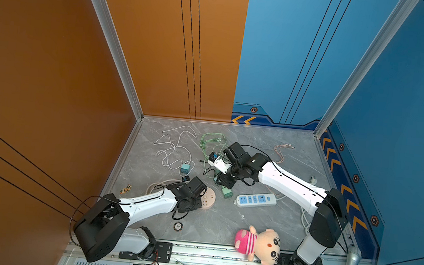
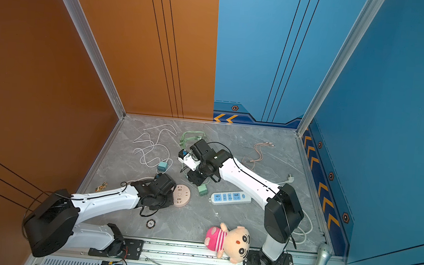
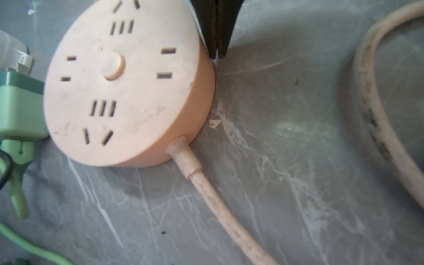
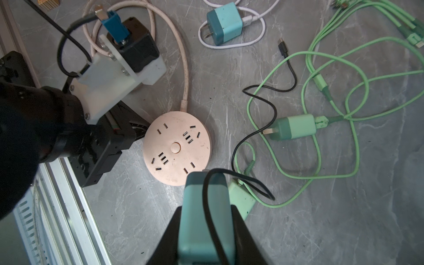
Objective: Insert plugs into power strip
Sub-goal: Move the socket to the center of the table, then insert the plug into the socket.
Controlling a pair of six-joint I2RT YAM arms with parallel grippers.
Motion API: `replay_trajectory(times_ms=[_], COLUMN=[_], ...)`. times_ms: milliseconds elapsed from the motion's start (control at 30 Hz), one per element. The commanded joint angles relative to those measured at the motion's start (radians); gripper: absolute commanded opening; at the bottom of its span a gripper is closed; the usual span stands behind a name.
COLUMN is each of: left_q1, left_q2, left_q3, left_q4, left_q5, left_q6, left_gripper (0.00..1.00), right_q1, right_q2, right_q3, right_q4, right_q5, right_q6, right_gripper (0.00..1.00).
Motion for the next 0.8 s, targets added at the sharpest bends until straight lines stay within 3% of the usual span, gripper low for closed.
replay_trajectory(times_ms=[0,333,767], left_q1=[0.010,0.188,0.345], left_q2=[-0.072,-0.401,-0.411], left_q3=[0.011,0.054,0.068], left_q4=[-0.051,-0.325,-0.351], left_q5=[0.001,0.021,0.079], left_q6=[0.014,0.152,0.256], left_gripper=[0.00,0.00,0.00], right_q1=[0.027,0.077,0.080], right_q2=[0.033,0.152,0.263], right_q3=[0.023,0.095,0.232], right_q4=[-0.046,-0.066,-0.170], right_q5=[0.049,0.117,0.128], right_q6=[-0.079,-0.322,-0.537], right_gripper=[0.00,0.00,0.00])
